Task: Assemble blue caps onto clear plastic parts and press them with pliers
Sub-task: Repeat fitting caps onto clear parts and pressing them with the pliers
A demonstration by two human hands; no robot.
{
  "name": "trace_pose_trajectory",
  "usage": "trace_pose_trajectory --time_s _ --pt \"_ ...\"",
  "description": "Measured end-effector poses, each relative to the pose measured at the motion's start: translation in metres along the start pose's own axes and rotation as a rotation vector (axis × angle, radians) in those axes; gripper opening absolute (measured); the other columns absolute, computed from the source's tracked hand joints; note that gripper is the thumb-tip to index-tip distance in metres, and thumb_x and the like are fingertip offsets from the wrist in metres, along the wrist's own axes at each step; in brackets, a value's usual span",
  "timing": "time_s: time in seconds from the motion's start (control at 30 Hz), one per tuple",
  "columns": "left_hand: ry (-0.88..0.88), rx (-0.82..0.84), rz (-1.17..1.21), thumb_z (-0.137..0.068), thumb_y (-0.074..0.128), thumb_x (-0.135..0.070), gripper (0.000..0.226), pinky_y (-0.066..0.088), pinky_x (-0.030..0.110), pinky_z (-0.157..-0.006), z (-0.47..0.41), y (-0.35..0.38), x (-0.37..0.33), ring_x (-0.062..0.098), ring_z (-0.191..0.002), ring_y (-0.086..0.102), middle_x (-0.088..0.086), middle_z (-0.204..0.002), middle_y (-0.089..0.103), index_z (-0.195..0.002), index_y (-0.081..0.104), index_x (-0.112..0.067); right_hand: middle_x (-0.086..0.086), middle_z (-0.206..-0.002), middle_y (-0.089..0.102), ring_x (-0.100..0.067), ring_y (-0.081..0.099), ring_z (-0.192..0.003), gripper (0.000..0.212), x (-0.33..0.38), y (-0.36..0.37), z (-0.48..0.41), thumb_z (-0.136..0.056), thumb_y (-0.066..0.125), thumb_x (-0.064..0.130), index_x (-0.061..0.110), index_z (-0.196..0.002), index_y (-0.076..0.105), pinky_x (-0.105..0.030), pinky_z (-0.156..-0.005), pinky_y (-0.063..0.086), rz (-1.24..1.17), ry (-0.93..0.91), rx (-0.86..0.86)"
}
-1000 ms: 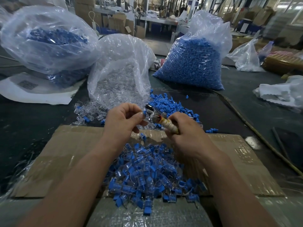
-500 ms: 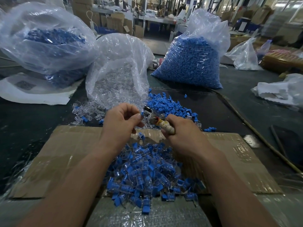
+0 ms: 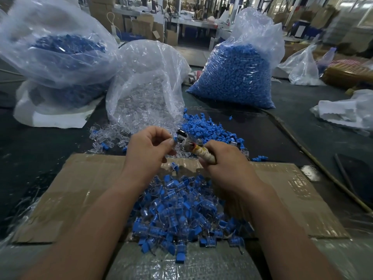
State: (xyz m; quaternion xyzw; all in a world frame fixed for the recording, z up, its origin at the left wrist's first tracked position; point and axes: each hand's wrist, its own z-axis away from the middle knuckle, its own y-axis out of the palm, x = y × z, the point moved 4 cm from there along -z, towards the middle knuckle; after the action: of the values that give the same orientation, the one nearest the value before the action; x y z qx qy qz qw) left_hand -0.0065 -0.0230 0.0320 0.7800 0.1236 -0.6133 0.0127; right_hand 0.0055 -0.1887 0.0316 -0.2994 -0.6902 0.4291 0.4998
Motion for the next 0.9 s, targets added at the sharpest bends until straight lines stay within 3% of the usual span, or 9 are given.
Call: trace_pose_trajectory --time_s 0.17,0.4,0.57,0.67,0.9 --pt "-0.013 0.031 -0.002 -0.079 0.064 0.002 0.019 0.047 0.013 -0.047 0.000 0.002 0.000 -0.002 -0.050 0.059 -0.002 -0.061 0.062 -0.069 0.060 -0.014 0.012 -0.078 0.047 -0.003 0.042 -0.069 0.021 -0.007 -0.009 0.000 -0.085 0.058 0.014 0.030 -0.078 0.045 -0.024 -0.055 0.031 -0.041 0.029 0.087" --pt "-0.113 -0.041 0.186 -0.080 0.061 0.001 0.016 0.045 0.014 -0.044 -0.004 -0.012 0.001 0.004 -0.050 0.061 -0.006 -0.057 0.066 -0.073 0.060 -0.013 0.014 -0.082 0.046 -0.003 0.042 -0.075 0.024 -0.018 -0.011 0.001 -0.083 0.057 0.006 0.027 -0.092 0.050 -0.024 -0.058 0.033 -0.023 0.089 0.165" --pt "-0.233 0.309 0.195 -0.066 0.067 -0.014 0.002 0.038 0.014 -0.040 0.002 -0.001 -0.001 0.006 -0.042 0.053 0.002 -0.064 0.069 -0.066 0.070 -0.015 0.010 -0.088 0.053 -0.006 0.048 -0.079 0.022 -0.024 -0.011 0.001 -0.079 0.067 0.019 0.032 -0.087 0.052 -0.031 -0.068 0.042 -0.009 0.123 0.204" --pt "-0.241 0.537 0.151 -0.058 0.072 -0.018 0.007 0.037 0.014 -0.037 0.009 0.005 -0.004 0.006 -0.040 0.049 0.005 -0.064 0.068 -0.065 0.071 -0.015 0.015 -0.085 0.052 -0.002 0.047 -0.079 0.031 -0.025 -0.010 0.002 -0.070 0.075 0.027 0.037 -0.079 0.047 -0.027 -0.065 0.040 -0.017 0.132 0.230" --pt "-0.186 0.751 0.102 -0.058 0.072 -0.022 0.009 0.034 0.012 -0.039 0.018 0.009 -0.010 0.002 -0.041 0.046 0.000 -0.058 0.066 -0.064 0.072 -0.015 0.013 -0.091 0.048 -0.005 0.046 -0.083 0.051 -0.024 -0.005 0.004 -0.065 0.081 0.032 0.025 -0.108 0.055 -0.023 -0.066 0.039 0.022 0.156 0.251"
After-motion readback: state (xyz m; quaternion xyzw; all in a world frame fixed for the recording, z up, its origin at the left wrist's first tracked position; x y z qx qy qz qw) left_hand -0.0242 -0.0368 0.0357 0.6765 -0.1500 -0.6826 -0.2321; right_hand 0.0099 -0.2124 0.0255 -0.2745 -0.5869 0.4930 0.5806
